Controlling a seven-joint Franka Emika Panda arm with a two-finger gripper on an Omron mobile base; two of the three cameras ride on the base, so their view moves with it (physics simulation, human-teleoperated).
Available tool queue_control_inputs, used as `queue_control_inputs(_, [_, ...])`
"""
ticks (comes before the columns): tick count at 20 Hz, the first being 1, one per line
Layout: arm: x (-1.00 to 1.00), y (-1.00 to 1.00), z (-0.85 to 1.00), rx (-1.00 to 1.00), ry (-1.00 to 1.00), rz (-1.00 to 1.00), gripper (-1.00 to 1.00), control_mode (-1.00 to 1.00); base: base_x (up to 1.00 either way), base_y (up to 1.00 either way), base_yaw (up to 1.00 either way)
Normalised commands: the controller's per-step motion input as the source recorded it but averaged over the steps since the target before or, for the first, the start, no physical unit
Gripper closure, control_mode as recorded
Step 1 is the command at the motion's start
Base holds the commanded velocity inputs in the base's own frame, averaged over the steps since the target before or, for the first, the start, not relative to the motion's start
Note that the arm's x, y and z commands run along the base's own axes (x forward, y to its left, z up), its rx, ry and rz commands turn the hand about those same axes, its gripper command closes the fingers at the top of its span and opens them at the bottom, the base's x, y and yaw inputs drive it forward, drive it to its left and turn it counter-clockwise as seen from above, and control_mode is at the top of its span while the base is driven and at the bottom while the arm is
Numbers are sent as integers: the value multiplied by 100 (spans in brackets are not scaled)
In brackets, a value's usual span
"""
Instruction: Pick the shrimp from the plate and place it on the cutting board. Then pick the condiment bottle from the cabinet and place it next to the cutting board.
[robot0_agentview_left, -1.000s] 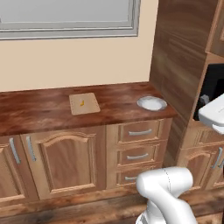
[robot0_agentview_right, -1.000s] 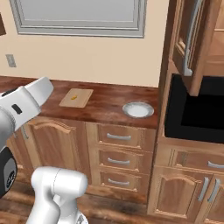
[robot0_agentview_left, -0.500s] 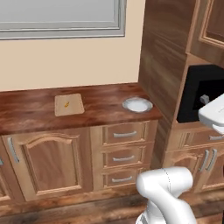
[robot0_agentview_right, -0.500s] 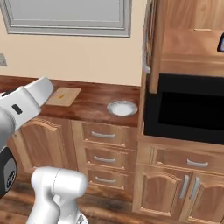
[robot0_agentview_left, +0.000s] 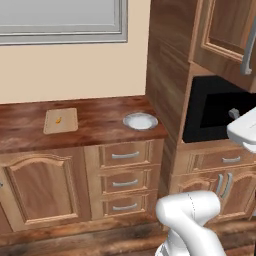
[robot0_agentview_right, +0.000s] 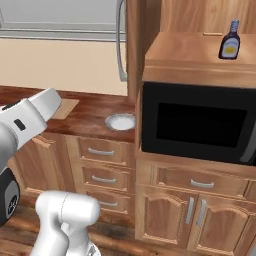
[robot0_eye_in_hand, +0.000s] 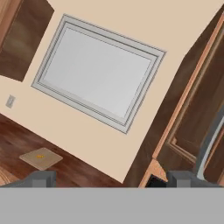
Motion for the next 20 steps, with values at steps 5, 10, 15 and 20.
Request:
queue_control_inputs(5, [0,0,0,0,0,0,-100,100,0,-51,2])
queue_control_inputs(10, [0,0,0,0,0,0,-100,100,2,-54,2])
queue_control_inputs(15, [0,0,0,0,0,0,-100,100,4,-54,2])
queue_control_inputs(20, [0,0,0,0,0,0,-100,100,3,-51,2])
